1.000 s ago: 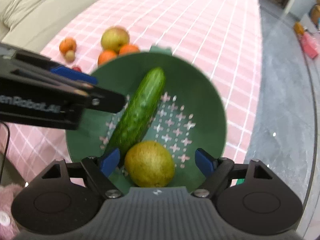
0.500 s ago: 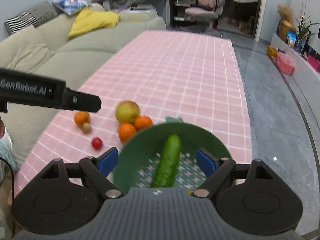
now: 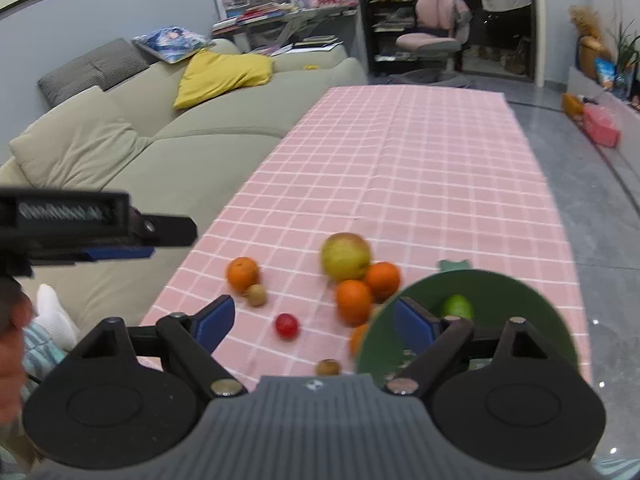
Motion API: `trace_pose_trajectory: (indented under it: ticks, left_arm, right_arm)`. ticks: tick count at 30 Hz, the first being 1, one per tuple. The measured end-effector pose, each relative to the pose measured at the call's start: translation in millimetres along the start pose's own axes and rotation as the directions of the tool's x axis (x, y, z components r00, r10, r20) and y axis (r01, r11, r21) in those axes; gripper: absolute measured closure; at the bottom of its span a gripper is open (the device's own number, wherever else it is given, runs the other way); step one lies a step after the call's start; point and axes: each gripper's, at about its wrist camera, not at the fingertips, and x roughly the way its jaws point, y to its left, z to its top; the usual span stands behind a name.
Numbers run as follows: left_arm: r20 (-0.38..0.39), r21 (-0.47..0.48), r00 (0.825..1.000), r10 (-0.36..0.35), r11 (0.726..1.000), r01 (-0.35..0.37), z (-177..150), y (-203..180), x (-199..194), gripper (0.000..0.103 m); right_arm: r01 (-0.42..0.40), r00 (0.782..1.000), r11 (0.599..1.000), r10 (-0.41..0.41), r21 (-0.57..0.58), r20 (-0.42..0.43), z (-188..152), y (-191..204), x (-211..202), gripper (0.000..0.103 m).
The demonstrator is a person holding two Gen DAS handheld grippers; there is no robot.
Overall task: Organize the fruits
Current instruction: 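Open both tools and lift them out of the green colander, then grasp an orange with the left tool while the right tool grasps another green pear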
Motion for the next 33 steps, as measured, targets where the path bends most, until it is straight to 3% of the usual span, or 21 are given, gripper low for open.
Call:
trace_pose_trajectory:
  ticks: [8,19,23,27,33]
  left_arm:
    - [-0.014,-0.046,1.0,-0.01,0.999,0.009,-4.8,33.5,12.3,0.042]
    - [-0.024,-0.06,1.0,0.001,0.998,-0.002,-11.4,48.2,45.1,0.043]
    - [-0.025,-0.015,0.999,0.027,1.0,-0.028,-10.4,47.4,56.8,0.043]
    - [-0.034,-0.043,0.999,0.007,0.999,-0.009,-9.0,52.7,73.7,0.043]
    - [-0.055,-0.046,0.995,0.079,0.996,-0.082,-4.0,56.0,99.7,0.043]
  right_arm:
    - [-0.035,0.998,0.999,0.034,-0.008,-0.049,-4.4,11.4,23.7,0.019]
    - [-0.008,0.996,0.994,-0.001,-0.111,-0.089,-10.0,11.5,61.5,0.042]
    - [-0.003,0.996,0.991,-0.009,-0.137,-0.085,-2.2,7.3,75.7,0.042]
    - [0.008,0.996,0.988,-0.022,-0.154,-0.091,7.2,1.7,94.3,0.042]
    - [-0.002,0.993,0.982,-0.02,-0.188,-0.117,22.0,-4.7,123.4,0.042]
